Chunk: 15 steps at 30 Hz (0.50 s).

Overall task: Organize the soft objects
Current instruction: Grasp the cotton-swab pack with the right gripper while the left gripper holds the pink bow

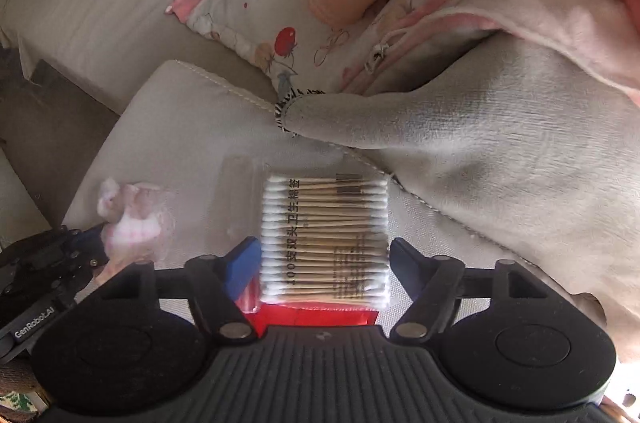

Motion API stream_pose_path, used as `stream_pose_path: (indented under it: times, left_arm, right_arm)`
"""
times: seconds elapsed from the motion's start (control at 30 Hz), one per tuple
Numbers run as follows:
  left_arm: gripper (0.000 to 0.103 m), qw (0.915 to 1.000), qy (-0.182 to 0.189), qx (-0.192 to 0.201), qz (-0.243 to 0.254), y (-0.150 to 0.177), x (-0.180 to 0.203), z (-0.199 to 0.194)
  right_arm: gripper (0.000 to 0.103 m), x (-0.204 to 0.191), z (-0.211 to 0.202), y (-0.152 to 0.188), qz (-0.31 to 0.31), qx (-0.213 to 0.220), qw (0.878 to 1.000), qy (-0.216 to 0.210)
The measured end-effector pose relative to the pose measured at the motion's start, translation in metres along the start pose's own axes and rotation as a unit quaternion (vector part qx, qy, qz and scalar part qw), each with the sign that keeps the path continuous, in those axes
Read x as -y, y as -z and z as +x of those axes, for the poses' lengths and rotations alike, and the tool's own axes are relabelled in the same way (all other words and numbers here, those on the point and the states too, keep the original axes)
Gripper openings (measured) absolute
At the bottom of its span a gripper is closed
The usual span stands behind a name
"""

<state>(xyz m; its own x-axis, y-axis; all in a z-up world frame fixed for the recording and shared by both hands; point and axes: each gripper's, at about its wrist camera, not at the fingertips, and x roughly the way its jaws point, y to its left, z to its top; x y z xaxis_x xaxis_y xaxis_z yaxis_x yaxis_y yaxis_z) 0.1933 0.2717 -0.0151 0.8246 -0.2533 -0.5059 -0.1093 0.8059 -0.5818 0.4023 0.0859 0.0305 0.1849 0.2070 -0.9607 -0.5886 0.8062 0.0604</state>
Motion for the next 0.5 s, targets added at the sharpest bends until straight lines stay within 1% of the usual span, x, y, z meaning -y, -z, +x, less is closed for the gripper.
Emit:
stream_pose_path:
  times: [0.07,0.1,0.13,0.17,0.2,0.23,0.27,0.33,0.4,0.5]
  left_arm:
    - [0.012,1.0000,0.000,-0.001,0.000,0.000,0.000,0.001]
    - [0.012,1.0000,0.000,0.000,0.000,0.000,0.000,0.001]
    - [0.012,1.0000,0.000,0.000,0.000,0.000,0.000,0.001]
    - [0.012,1.0000,-0.002,0.003,0.000,0.000,0.001,0.000]
    - [0.011,1.0000,-0.001,0.006,0.001,0.000,0.001,-0.001]
    - [0.011,1.0000,-0.001,0.010,0.000,-0.001,0.001,-0.002]
    - [0.011,0.9999,-0.004,0.013,-0.003,-0.002,0.001,-0.004]
    - [0.011,0.9998,-0.003,0.015,-0.010,-0.007,0.002,-0.013]
    - [0.011,0.9995,0.009,0.026,-0.014,-0.014,0.008,-0.033]
    - [0.011,0.9989,0.019,0.041,0.014,-0.025,0.028,-0.071]
  right_arm:
    - [0.082,0.002,0.010,-0.003,0.004,-0.018,1.000,-0.008]
    - [0.086,0.002,0.012,-0.003,0.000,-0.012,1.000,-0.006]
    - [0.086,0.000,0.012,-0.003,-0.006,-0.006,1.000,-0.003]
    - [0.084,-0.001,0.012,-0.002,-0.008,-0.003,1.000,-0.004]
    - [0.076,-0.001,0.009,-0.001,-0.005,0.000,1.000,-0.008]
    - [0.074,0.001,0.006,0.000,0.001,0.001,1.000,-0.012]
    - [0.074,0.002,0.001,0.001,0.007,0.005,1.000,-0.015]
    - [0.073,0.001,-0.022,0.008,0.009,0.032,0.999,-0.008]
    - [0.073,-0.004,-0.054,0.018,0.009,0.063,0.998,-0.006]
    - [0.073,-0.013,-0.107,0.037,0.006,0.110,0.994,-0.012]
